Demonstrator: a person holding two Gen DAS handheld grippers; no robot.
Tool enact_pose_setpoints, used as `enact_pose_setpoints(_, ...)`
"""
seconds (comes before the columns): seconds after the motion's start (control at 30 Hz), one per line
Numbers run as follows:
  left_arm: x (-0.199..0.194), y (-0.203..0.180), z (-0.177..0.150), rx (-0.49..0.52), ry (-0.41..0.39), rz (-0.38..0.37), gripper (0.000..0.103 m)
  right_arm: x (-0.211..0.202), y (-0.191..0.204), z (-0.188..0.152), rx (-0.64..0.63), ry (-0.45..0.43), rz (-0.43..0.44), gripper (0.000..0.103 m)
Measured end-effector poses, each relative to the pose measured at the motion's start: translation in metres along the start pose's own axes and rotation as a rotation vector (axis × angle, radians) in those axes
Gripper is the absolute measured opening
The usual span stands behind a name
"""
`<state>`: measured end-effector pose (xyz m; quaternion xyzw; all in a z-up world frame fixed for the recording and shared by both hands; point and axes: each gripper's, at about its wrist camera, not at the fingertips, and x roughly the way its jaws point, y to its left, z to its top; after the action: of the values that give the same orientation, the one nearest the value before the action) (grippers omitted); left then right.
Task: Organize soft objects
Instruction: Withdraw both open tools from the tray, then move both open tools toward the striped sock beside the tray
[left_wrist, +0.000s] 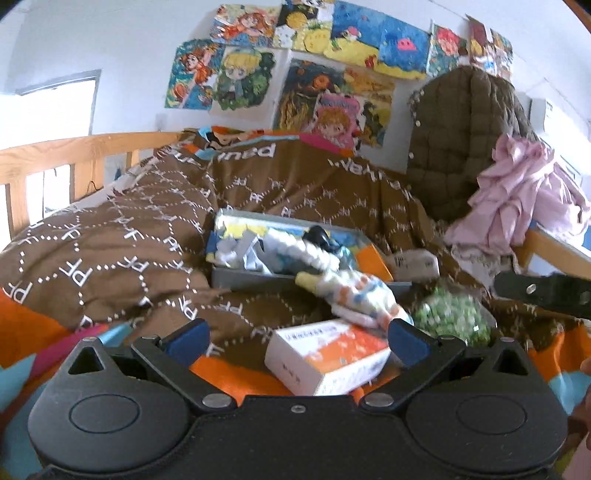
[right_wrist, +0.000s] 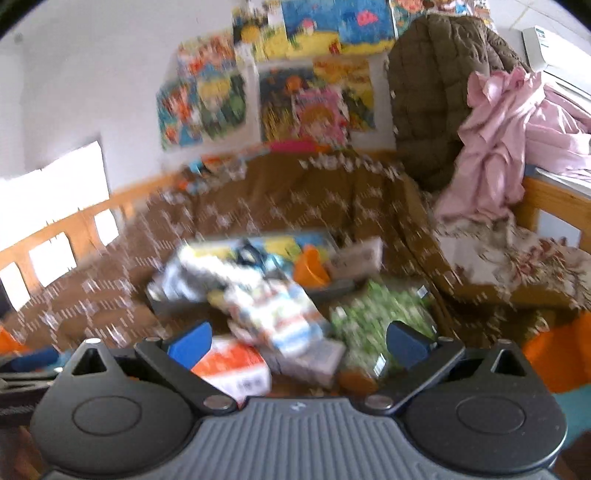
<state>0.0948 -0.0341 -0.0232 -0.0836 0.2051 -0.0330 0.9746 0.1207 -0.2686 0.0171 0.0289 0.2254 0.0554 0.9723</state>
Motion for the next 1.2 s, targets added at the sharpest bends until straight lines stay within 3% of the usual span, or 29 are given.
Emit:
enact_pose_setpoints(0.2,0.005,-0.009,-0.009,0.058,0.034,-0.005,0.102,0.007,-0.001,-0.006,0.015,0.061,-0.020,0.103)
enact_pose_setpoints(0.37,0.009,-0.006,-0.009,0.048,0.047,0.017,0.102,0.017,-0.001,-0.008,0.010,0.130,-0.011,0.103)
enact_pose_setpoints(0.77,0.015,0.000,-0.009,-0.006,0.069,0.067,0.102,0.023,0.009,-0.010,-0.030,0.179,0.027,0.103)
enact_pose_setpoints(1.2,0.021,0.001,-0.010,-0.053,0.085,0.061,0.102,0.030,0.009,-0.008,-0.013,0.201,0.075,0.103)
